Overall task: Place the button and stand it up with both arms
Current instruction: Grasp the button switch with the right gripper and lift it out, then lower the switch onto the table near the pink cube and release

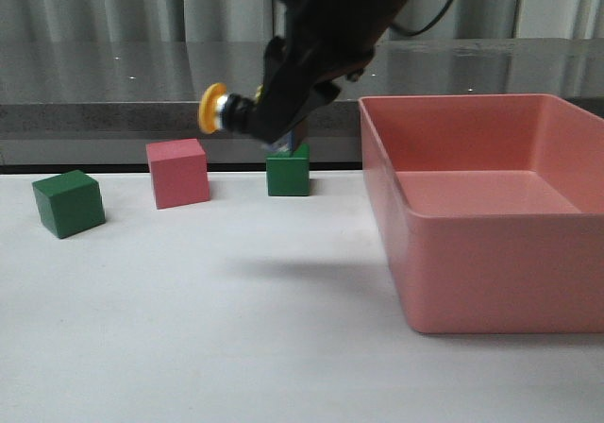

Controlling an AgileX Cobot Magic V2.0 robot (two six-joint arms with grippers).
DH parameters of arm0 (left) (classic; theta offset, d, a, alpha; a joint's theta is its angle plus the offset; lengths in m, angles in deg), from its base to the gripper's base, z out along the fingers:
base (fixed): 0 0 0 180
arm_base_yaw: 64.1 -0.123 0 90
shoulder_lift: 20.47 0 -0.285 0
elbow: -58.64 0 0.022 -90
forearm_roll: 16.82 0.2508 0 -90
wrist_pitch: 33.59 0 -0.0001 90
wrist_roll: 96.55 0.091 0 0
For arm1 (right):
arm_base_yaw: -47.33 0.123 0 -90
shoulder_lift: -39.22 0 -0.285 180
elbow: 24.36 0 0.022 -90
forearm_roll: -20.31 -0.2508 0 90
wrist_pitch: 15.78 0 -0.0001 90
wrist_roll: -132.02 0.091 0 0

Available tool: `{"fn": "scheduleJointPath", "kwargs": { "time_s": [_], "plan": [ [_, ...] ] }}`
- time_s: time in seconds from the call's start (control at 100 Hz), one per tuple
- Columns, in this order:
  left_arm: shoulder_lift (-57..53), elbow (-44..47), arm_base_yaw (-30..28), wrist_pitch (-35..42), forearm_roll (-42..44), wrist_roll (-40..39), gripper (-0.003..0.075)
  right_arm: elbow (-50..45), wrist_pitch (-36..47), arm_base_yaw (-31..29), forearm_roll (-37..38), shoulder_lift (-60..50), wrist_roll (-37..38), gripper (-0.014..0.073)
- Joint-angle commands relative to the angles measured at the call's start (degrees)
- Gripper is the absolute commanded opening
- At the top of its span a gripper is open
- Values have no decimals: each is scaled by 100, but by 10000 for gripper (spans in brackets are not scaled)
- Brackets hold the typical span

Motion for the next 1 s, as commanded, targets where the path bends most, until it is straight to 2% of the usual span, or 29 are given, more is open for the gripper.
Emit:
{"fn": "scheduleJointPath", "kwargs": {
  "time_s": [0.0,0.16,0.49,0.59,0.76,0.83,0.88,0.99],
  "plan": [
    [-172,257,-10,430,-58,-57,-20,328,173,112,-733,34,-965,-31],
    [-172,257,-10,430,-58,-57,-20,615,153,380,-959,637,-1623,-31],
    [-172,257,-10,430,-58,-57,-20,908,134,480,-959,1422,-1654,-6],
    [-172,257,-10,430,-58,-57,-20,908,118,480,-959,1482,-1654,99],
    [-172,257,-10,430,-58,-57,-20,908,172,480,-964,1497,-1642,438],
    [-172,257,-10,430,-58,-57,-20,920,230,480,-964,1497,-1641,536],
    [-172,257,-10,430,-58,-57,-20,919,248,480,-964,1483,-1636,567],
    [-172,257,-10,430,-58,-57,-20,919,246,474,-964,1335,-1511,567]
  ]
}}
